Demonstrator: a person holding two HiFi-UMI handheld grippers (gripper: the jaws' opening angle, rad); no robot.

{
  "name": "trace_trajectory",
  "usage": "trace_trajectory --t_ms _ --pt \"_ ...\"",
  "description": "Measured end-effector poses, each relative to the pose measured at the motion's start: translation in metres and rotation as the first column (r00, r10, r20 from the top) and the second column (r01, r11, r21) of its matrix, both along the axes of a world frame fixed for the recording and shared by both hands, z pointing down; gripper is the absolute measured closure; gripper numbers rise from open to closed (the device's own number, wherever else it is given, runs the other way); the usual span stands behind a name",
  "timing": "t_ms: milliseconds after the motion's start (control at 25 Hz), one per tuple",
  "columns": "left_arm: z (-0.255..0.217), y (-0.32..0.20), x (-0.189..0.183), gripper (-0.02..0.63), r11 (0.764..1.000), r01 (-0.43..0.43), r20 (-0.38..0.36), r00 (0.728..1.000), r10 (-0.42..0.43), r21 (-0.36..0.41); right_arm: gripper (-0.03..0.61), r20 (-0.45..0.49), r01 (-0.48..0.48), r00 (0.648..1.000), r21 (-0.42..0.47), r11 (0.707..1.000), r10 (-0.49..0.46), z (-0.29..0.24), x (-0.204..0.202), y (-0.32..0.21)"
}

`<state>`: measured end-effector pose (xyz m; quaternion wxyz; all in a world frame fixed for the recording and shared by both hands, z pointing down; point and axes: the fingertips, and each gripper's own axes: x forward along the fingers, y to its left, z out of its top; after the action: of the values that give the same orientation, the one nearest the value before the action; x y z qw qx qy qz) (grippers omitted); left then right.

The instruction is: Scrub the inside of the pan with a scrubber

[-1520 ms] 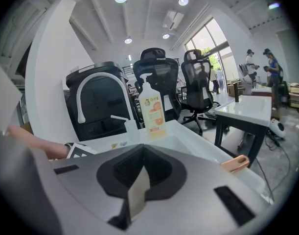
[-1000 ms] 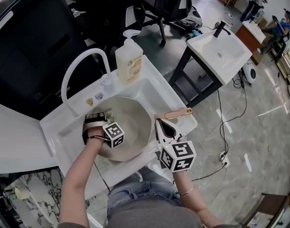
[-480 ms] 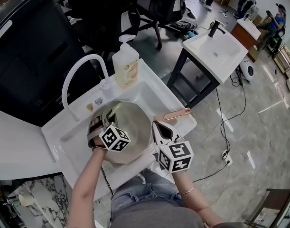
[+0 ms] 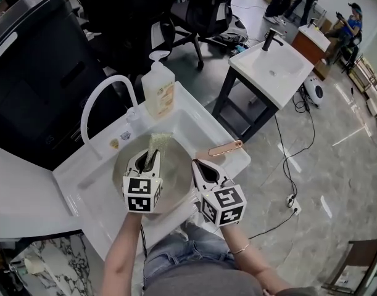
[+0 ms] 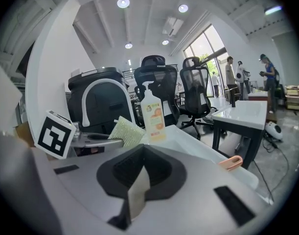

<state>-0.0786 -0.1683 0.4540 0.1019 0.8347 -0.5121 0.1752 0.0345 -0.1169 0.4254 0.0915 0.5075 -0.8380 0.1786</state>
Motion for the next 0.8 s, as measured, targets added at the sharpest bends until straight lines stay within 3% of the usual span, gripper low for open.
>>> trace_trajectory --t_ms 160,400,800 --pt "-0.025 0.014 0.009 0.551 0.999 -0.013 -0.107 0.994 0.019 0.051 0.568 0.01 0.005 1.0 0.026 1.0 -0.005 -0.007 -0.006 0.006" --pt "-0.05 0.038 0.01 0.551 0.995 0.006 -0.202 0.979 0.015 0.101 0.568 0.011 0.02 1.0 0.064 0.998 -0.021 -0.017 -0.018 0.017" --pt "-0.056 0.066 -0.009 0.551 0.991 0.041 -0.2 0.98 -0.014 0.13 0.569 -0.005 0.01 1.0 0.126 0.992 -0.009 -0.028 -0.023 0.03"
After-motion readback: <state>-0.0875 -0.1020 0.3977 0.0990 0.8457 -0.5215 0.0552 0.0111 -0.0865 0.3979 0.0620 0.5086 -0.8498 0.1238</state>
